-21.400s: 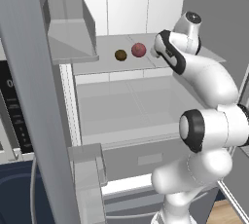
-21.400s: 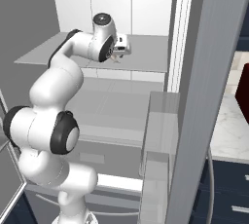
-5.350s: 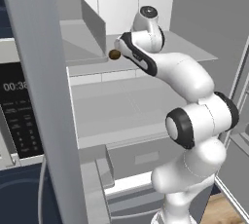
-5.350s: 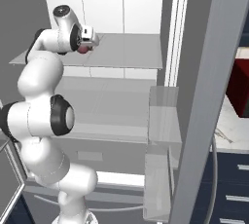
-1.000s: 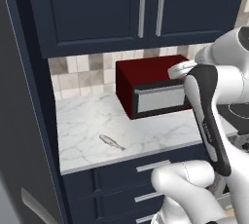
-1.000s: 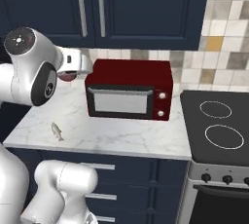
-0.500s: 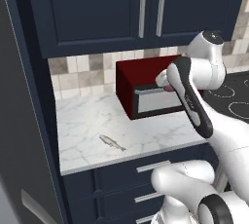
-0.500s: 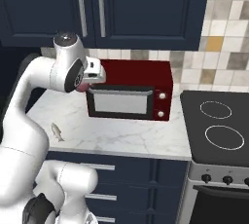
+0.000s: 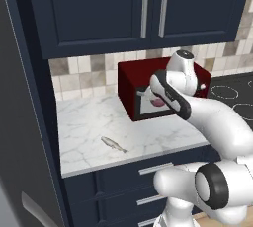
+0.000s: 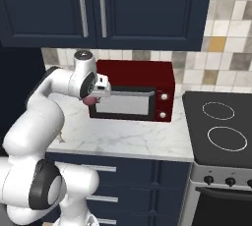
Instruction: Open the fridge, remove the kiwi, onion, and fish, and place them on any counter.
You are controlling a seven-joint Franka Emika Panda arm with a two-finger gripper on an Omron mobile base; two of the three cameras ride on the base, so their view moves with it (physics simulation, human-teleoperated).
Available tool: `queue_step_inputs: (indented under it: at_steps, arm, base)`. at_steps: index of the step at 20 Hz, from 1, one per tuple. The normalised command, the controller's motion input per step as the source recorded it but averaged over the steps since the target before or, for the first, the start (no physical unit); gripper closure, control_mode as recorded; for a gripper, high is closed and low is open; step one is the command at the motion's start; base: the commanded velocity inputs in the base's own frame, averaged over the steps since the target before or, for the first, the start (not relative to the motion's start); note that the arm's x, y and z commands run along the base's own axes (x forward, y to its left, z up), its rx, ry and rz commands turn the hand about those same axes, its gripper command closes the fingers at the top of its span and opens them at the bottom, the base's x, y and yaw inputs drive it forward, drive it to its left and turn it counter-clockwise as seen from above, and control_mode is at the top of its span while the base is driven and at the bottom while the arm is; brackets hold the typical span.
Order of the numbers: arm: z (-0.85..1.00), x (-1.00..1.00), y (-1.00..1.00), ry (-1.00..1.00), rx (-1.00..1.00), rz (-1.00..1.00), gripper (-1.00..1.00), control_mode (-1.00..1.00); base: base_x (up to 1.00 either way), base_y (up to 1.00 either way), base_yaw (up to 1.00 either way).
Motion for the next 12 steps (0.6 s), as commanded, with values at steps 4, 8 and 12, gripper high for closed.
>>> queue_step_inputs:
  at_steps: [4, 8, 12]
  arm:
    - [-1.00, 0.02, 0.17, 0.08, 0.00, -0.03, 1.00, -1.00]
    - [-1.00, 0.18, 0.05, 0.04, 0.00, -0.06, 1.00, -1.00]
    - [-1.00, 0.08, 0.07, 0.04, 0.00, -0.05, 1.00, -1.00]
  base:
    - [0.00, 0.00, 0.00]
    - [0.00, 0.00, 0.00]
    - [0.00, 0.00, 0.00]
